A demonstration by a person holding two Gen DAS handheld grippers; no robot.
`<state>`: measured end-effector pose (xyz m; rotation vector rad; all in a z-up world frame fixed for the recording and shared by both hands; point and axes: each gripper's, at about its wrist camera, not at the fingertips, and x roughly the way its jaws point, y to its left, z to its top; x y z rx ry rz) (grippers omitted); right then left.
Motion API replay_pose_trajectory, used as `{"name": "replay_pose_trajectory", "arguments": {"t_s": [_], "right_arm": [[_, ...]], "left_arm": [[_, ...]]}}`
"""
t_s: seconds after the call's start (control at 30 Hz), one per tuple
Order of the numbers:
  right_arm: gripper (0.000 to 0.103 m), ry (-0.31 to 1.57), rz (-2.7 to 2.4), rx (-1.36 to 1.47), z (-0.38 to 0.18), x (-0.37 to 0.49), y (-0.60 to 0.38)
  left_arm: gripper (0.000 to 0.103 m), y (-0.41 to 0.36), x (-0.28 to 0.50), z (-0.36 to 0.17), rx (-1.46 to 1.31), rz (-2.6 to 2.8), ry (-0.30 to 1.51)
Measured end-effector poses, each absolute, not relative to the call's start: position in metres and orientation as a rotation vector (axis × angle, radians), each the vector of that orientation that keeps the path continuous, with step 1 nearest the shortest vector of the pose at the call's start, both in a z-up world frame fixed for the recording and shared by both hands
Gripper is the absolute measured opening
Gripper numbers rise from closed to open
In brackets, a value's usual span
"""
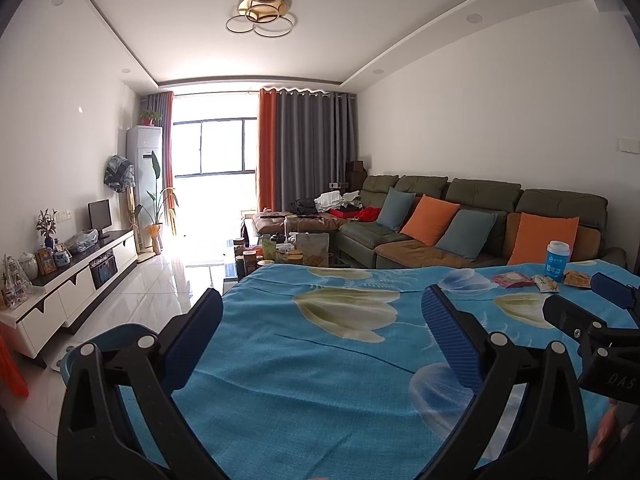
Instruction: Collect trash
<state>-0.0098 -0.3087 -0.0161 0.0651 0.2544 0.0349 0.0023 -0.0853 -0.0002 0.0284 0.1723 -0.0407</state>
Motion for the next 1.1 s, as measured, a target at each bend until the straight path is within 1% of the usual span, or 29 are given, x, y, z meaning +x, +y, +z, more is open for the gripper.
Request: {"name": "replay_pose_trajectory", "arguments": {"t_s": [1.1], "right_arm": [[0.096, 0.259, 0.034, 0.070, -0.0164, -0.0080, -0.3081]], "left_arm": [[0.098, -0.0880, 0.0048, -0.0090, 0.044, -0.043, 0.185]]}}
